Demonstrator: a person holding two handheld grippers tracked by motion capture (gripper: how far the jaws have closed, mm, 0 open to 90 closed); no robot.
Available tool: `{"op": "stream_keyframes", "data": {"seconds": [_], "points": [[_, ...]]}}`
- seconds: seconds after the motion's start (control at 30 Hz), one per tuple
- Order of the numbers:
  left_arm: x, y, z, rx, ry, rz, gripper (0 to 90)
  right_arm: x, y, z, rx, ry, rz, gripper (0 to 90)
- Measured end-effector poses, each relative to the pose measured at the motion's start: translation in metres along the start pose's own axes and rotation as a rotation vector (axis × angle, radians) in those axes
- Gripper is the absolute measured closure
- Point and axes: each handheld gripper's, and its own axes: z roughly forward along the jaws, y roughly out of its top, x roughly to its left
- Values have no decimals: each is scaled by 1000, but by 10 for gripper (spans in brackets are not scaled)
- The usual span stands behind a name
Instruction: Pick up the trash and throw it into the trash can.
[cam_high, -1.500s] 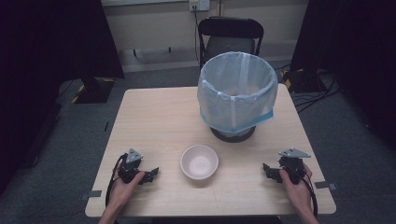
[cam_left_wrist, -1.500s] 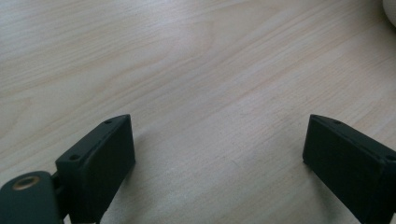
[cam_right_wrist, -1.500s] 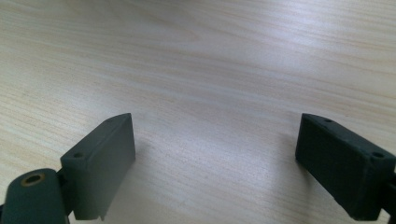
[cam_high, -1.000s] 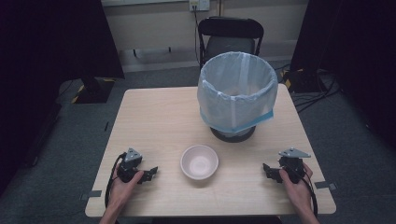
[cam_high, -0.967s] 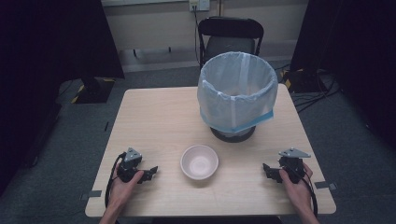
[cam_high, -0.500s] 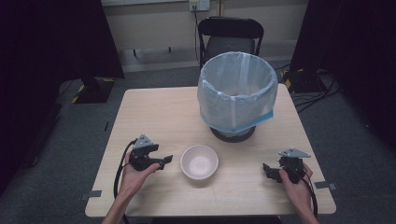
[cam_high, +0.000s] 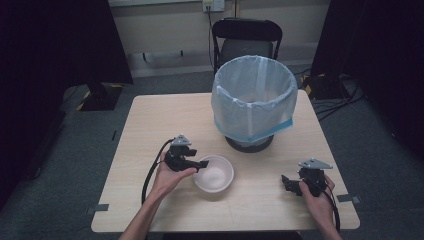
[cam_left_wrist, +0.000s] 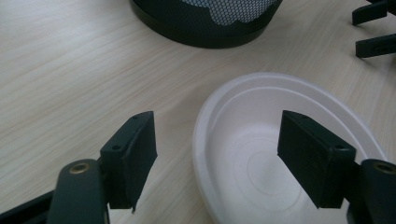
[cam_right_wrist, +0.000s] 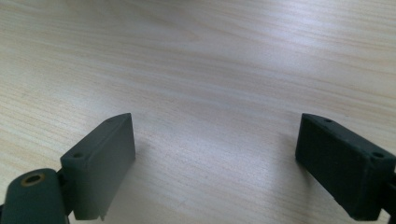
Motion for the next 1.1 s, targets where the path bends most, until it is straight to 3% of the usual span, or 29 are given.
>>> {"op": "stream_keyframes", "data": {"seconds": [0.27, 0.3, 0.43, 0.5, 0.63, 0.67, 0.7, 0.8, 0.9, 1.1], "points": [[9, -3, 22, 76, -10, -24, 362, 0, 0, 0, -1, 0, 2, 110], [11, -5, 25, 84, -33, -32, 384, 0, 0, 0, 0, 0, 1, 111], [10, -8, 32, 121, -47, -9, 463, 0, 0, 0, -1, 0, 2, 111], [10, -8, 33, 110, -53, -10, 496, 0, 0, 0, 0, 0, 2, 110], [9, -8, 34, 120, -68, -7, 586, 0, 0, 0, -1, 0, 2, 111], [9, -9, 34, 126, -72, -3, 680, 0, 0, 0, 0, 0, 2, 110], [9, -9, 34, 125, -90, -2, 705, 0, 0, 0, -1, 0, 2, 111], [8, -9, 32, 110, -100, -6, 773, 0, 0, 0, -1, 0, 2, 111], [4, -5, 26, 57, -125, -11, 800, 0, 0, 0, -1, 0, 2, 110], [2, -1, 11, -12, -127, -12, 821, 0, 0, 0, -1, 0, 2, 110]]}}
